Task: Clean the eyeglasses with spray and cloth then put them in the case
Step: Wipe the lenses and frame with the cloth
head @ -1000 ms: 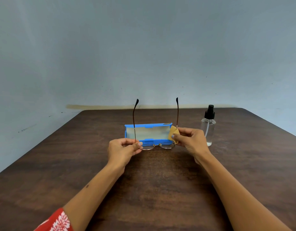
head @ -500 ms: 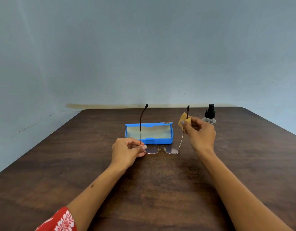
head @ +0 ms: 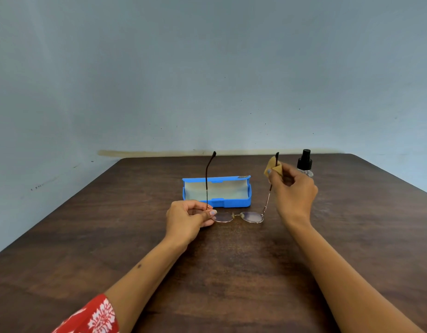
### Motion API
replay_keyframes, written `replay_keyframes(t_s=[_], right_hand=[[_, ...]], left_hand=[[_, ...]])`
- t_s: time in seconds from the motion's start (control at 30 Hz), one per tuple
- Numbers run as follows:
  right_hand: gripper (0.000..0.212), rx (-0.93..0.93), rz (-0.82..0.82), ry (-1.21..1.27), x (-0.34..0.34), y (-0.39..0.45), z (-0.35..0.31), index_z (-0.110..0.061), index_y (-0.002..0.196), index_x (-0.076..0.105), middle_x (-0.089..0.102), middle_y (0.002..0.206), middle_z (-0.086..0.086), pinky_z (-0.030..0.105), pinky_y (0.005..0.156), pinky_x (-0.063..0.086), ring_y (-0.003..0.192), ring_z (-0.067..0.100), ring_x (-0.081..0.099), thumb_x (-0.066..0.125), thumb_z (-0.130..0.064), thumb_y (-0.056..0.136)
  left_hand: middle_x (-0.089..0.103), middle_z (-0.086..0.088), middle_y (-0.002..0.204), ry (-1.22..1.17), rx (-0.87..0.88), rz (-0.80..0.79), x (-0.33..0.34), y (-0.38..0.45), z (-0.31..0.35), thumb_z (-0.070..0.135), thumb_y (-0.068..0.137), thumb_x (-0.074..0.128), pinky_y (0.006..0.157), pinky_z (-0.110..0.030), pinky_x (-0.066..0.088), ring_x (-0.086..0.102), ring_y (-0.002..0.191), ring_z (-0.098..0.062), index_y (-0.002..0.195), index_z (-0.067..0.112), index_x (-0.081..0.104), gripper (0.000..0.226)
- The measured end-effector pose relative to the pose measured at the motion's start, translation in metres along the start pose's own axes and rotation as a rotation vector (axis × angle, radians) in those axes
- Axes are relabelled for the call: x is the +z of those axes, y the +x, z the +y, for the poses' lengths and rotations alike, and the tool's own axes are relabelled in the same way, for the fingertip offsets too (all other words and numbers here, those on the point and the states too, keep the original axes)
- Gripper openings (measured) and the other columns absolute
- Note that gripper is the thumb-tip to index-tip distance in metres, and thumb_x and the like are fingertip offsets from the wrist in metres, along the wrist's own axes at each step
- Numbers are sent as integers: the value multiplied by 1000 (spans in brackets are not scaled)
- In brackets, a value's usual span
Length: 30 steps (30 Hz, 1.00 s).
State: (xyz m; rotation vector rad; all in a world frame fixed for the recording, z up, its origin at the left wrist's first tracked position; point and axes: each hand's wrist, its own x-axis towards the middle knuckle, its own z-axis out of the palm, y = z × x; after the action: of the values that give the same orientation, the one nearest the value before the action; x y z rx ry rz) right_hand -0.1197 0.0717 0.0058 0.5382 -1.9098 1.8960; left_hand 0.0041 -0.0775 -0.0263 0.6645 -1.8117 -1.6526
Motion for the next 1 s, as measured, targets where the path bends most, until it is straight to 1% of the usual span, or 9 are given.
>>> replay_keyframes(t_s=[0.2,0.27,0.37,0.53,0.63,0.7,0.8,0.9,1.0], right_hand=[[11,9,-61,-95,2,-5,4,-10,92,73,65,66,-6,3,55,41,60,2,58,67,-14,84],[12,32,-133,-170,4,-8,9,-8,85,73,69,69,3,15,62,46,68,18,63,65,-17,85],[13,24,-163,-218,4,-10,11,-9,82,74,70,70,1,31,75,52,77,19,66,65,-18,85],[15,-14,-15,-32,2,-4,-2,-15,98,71,63,70,-14,1,61,42,62,-8,57,68,-11,83],[15,-41,14,-12,1,-2,-4,-14,98,71,63,71,-13,0,61,40,62,-10,57,68,-9,83],[10,-11,-6,-48,2,-4,-1,-13,93,72,66,70,-3,1,58,39,63,4,61,67,-12,84],[9,11,-114,-160,4,-8,8,-12,86,73,70,73,3,16,65,48,71,18,64,66,-16,84],[11,-10,-174,-225,5,-10,12,-11,88,74,67,70,-5,14,66,48,71,10,63,65,-17,84],[12,-16,-66,-115,4,-5,3,-12,93,73,65,69,-9,7,64,46,66,2,61,67,-14,84]], left_hand=[[72,-14,75,-15,-7,-3,-1,-1,1,-2,72,74,63,-23,59,72,72,-19,79,6,71,11],[72,-13,76,-35,-24,1,-2,-1,2,-2,73,73,64,-23,59,72,73,-19,78,8,71,12],[72,-13,77,-49,-40,-2,-2,0,3,-2,73,73,65,-24,59,72,75,-20,77,9,70,12],[72,-14,77,-33,-31,-15,-1,-1,2,-2,72,74,64,-23,59,72,74,-20,77,7,70,11],[72,-14,77,-41,-19,-14,-1,-1,2,-3,72,74,63,-22,58,72,73,-21,77,7,71,11],[72,-13,76,-51,-22,-11,-1,-1,3,-3,73,73,62,-21,58,71,72,-19,81,5,71,11],[71,-11,76,-76,-33,3,-1,-1,4,-3,74,71,61,-19,57,71,70,-16,82,5,70,11],[71,-9,75,-101,-43,11,-1,-1,5,-4,75,70,60,-18,57,71,68,-14,81,6,70,12],[71,-10,75,-76,-34,-8,-1,-2,5,-3,74,71,60,-19,57,71,69,-15,80,7,70,12]])
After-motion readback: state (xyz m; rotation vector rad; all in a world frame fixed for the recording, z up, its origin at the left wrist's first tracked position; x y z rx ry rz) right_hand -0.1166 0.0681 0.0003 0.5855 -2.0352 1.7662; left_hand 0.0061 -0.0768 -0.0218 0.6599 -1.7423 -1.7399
